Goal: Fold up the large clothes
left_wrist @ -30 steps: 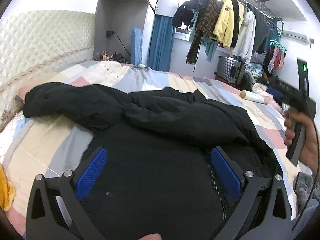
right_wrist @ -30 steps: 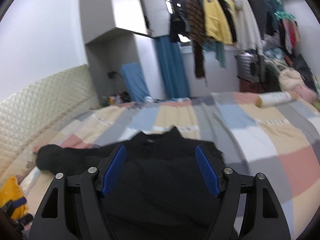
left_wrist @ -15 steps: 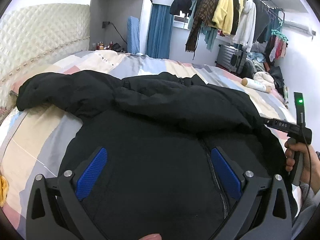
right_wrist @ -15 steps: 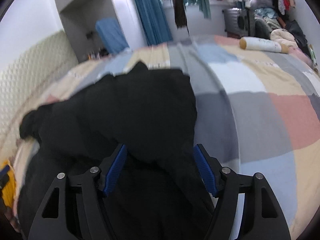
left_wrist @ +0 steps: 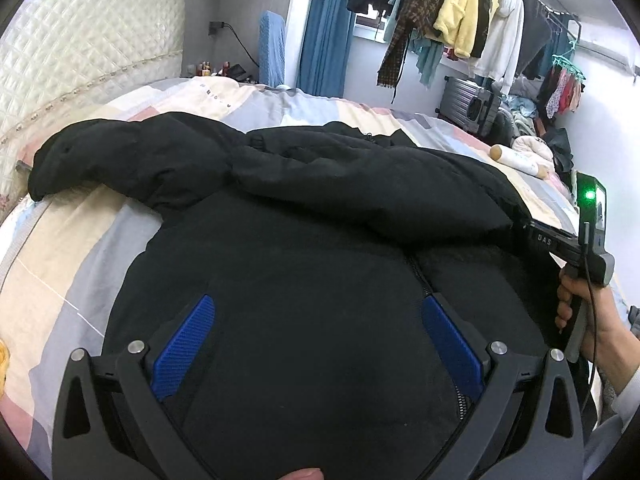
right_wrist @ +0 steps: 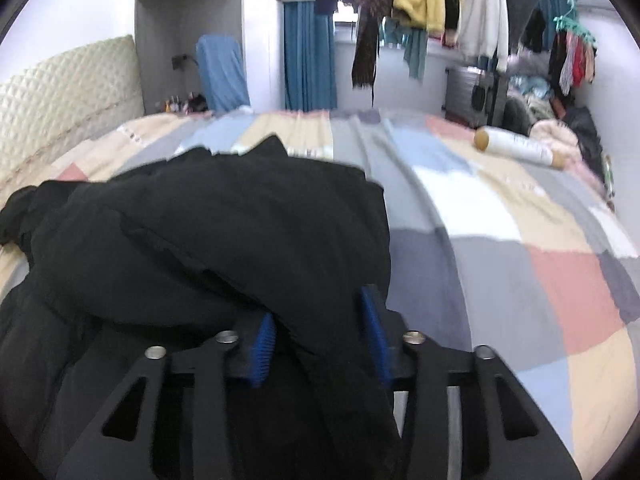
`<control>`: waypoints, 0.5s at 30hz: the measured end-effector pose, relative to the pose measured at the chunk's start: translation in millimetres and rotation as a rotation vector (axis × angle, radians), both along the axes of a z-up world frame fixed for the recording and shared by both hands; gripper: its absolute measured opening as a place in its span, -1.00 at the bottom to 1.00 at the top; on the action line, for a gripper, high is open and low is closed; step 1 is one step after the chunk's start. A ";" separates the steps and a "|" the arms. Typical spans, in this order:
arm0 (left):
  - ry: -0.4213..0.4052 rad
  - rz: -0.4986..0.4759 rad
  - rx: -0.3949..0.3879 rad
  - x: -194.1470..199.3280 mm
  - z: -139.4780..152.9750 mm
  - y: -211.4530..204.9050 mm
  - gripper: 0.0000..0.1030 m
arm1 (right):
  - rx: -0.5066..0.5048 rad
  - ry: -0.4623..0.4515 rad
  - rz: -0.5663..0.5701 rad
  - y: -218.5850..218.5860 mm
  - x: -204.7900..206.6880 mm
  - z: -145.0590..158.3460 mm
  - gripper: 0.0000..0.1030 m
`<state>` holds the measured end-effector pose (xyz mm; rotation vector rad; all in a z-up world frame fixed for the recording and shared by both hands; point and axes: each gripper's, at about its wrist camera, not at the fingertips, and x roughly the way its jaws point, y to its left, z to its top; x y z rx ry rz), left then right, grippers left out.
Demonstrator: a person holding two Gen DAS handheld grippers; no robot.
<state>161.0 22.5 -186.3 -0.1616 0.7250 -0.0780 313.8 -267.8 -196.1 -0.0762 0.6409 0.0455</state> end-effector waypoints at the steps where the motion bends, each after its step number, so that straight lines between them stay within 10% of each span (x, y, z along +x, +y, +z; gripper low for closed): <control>1: -0.001 0.001 0.004 0.7 0.1 0.0 1.00 | 0.001 -0.019 -0.002 0.5 -0.8 2.5 -0.50; 15: 0.001 -0.005 0.000 1.2 -1.6 3.4 1.00 | 0.072 -0.052 -0.112 -33.8 20.0 2.3 -0.63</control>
